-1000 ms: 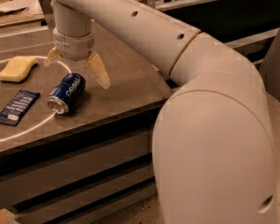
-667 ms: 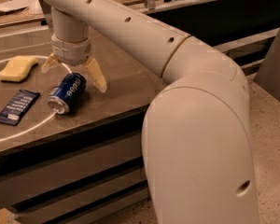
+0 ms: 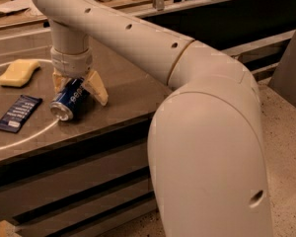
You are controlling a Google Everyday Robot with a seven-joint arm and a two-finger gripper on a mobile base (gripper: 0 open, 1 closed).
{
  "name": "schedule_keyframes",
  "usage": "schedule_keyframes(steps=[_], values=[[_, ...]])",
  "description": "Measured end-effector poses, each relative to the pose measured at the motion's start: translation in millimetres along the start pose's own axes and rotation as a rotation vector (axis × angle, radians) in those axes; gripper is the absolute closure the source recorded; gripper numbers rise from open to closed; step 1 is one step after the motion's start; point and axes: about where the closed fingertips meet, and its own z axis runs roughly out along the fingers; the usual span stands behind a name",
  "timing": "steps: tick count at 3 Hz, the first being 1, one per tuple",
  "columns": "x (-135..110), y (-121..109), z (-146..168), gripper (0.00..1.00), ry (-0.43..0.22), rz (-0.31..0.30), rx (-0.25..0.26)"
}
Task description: Pick pepsi can
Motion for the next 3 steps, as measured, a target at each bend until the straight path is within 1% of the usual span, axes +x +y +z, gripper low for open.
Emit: schedule_keyframes(steps=[1,2,3], values=[[-0.8,-0.5,-2.9,0.64,0.000,-0.001,-0.001],[-1.4,-1.5,-8.4,0.95,0.000,-0.001,-0.001],[-1.5,-1.5,-8.5,1.00,0.000,-0.001,-0.001]])
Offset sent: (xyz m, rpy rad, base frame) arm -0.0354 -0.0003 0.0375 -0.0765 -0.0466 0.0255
